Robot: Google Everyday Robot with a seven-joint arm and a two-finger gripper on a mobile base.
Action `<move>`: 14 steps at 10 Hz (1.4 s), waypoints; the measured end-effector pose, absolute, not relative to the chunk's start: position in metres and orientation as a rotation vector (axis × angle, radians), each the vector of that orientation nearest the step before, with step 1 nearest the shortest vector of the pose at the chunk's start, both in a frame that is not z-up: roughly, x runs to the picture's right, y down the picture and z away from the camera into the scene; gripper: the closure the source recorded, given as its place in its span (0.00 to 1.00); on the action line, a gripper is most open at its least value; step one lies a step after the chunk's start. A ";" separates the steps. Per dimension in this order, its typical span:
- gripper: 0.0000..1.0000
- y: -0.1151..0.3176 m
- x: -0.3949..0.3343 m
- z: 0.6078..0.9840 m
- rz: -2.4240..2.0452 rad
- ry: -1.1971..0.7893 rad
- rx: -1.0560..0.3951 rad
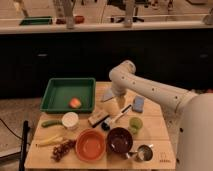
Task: Wipe purple bowl with towel
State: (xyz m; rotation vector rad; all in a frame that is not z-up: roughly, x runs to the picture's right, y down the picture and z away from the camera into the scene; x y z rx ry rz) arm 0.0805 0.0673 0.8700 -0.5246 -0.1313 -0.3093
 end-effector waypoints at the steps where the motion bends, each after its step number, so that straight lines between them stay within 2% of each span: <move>1: 0.20 0.067 0.076 0.873 -0.315 -0.140 -0.526; 6: 0.20 0.063 0.079 0.889 -0.317 -0.149 -0.524; 8: 0.20 0.055 0.100 0.913 -0.362 -0.136 -0.532; 14: 0.20 0.046 0.102 0.935 -0.440 -0.207 -0.526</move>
